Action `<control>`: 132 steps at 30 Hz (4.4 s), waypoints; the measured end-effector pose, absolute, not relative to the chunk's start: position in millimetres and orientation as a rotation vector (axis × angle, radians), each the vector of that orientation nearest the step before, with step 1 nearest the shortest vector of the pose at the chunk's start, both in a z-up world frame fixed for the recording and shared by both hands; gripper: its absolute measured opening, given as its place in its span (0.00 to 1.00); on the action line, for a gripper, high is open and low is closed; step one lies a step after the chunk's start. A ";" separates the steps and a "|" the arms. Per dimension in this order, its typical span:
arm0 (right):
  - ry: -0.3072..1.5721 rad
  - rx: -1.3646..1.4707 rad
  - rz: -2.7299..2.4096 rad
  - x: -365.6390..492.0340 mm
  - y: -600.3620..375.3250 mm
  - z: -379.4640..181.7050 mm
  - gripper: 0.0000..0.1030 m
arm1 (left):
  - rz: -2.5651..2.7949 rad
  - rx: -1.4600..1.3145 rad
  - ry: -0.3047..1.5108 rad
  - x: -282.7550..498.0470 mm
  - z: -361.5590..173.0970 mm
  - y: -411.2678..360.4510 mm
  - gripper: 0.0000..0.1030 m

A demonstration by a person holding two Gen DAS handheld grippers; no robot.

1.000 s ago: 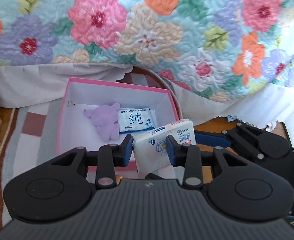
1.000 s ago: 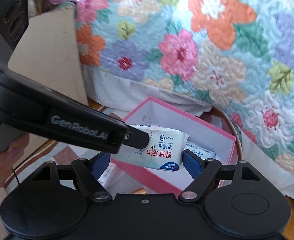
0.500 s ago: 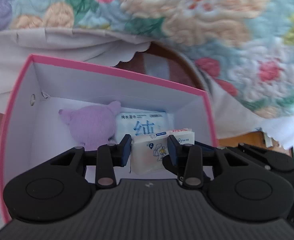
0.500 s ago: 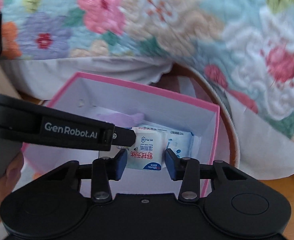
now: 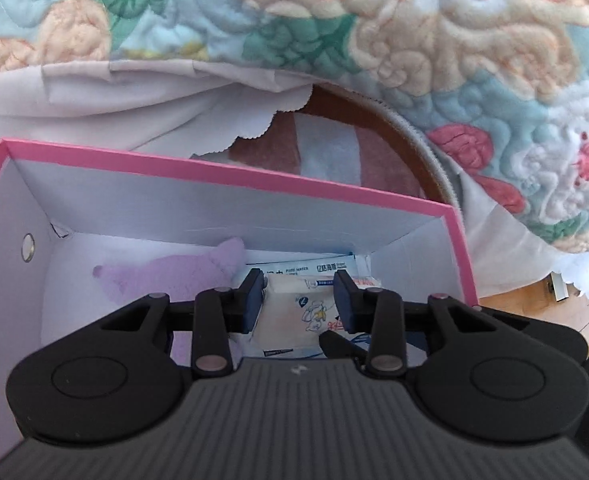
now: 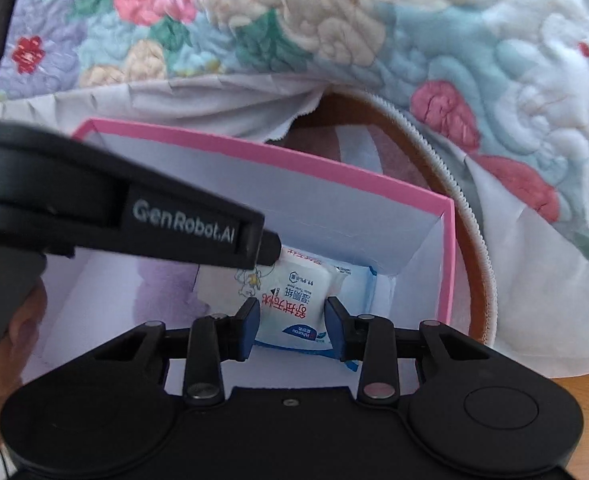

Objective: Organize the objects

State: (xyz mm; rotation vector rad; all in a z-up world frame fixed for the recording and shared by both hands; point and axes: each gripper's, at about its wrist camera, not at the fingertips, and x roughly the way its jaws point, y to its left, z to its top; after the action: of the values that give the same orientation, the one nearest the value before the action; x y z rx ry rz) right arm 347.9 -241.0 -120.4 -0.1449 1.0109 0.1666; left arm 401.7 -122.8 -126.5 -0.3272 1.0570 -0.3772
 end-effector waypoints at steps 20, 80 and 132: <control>0.884 0.038 0.278 281.7 -249.3 -90.4 0.49 | -0.336 -0.194 1.074 339.7 -73.1 -94.4 0.68; 0.765 -0.258 0.738 120.0 -112.6 -51.5 0.88 | -0.234 -0.242 1.142 158.0 -79.6 44.4 0.78; 0.969 -0.168 0.571 140.2 -88.9 -159.2 0.68 | -0.184 -0.538 1.202 181.2 -166.1 56.8 0.40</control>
State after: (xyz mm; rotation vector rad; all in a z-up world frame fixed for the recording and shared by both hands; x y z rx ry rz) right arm 140.2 -88.9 -159.2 -0.1681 0.9690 0.5706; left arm 181.2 56.8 -166.1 -0.5385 1.2016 -0.1839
